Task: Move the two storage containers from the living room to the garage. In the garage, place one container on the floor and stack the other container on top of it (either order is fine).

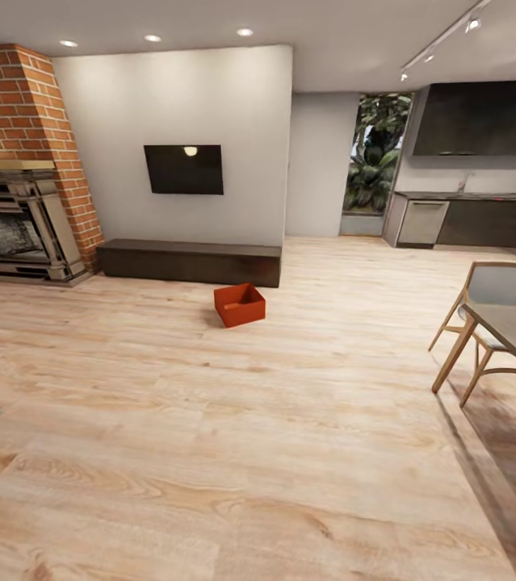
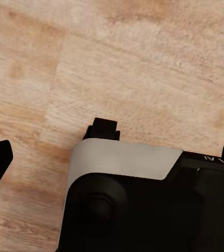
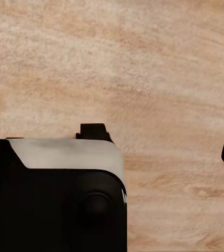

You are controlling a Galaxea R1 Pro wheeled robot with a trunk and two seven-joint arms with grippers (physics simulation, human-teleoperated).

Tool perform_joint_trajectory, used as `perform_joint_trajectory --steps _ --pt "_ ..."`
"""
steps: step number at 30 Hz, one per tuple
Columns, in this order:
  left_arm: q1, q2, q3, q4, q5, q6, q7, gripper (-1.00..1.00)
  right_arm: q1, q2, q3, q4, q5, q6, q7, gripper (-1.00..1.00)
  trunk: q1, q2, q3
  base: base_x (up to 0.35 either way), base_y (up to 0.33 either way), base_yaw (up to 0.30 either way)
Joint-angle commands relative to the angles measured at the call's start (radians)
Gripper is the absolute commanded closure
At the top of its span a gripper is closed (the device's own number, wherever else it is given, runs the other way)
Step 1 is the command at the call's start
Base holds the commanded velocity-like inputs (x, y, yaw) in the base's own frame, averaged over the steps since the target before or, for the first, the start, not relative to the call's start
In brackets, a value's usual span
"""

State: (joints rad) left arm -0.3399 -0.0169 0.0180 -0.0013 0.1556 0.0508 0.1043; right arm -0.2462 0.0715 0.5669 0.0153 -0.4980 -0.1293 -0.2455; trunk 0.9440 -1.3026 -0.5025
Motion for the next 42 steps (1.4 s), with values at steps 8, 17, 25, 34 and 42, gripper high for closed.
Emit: perform_joint_trajectory --steps 8,17,25,34,42 --pt "-0.001 -0.001 0.001 0.000 0.007 0.003 0.002 -1.00 -0.001 0.001 0.008 0.002 -0.010 -0.004 -0.002 -1.00 0.001 0.000 -0.001 0.321 0.000 0.000" --pt "-0.001 0.000 0.001 -0.001 0.007 0.005 0.002 -1.00 -0.001 0.001 0.008 0.002 -0.010 -0.004 -0.002 -1.00 0.001 0.000 -0.001 0.321 0.000 0.000" --pt "-0.001 0.000 0.001 -0.001 0.007 0.008 0.002 -1.00 -0.001 0.000 0.009 0.002 -0.010 -0.004 -0.002 -1.00 0.001 0.000 -0.001 0.322 0.000 0.000" --pt "-0.001 0.000 0.001 -0.002 0.007 0.007 0.002 -1.00 -0.001 0.001 0.009 0.002 -0.010 -0.004 -0.002 -1.00 0.001 0.000 -0.001 0.324 0.000 0.000" --pt "-0.001 0.000 0.001 -0.002 0.007 0.007 0.002 -1.00 -0.001 0.001 0.010 0.002 -0.011 -0.004 -0.002 -1.00 0.001 0.000 -0.001 0.325 0.000 0.000"
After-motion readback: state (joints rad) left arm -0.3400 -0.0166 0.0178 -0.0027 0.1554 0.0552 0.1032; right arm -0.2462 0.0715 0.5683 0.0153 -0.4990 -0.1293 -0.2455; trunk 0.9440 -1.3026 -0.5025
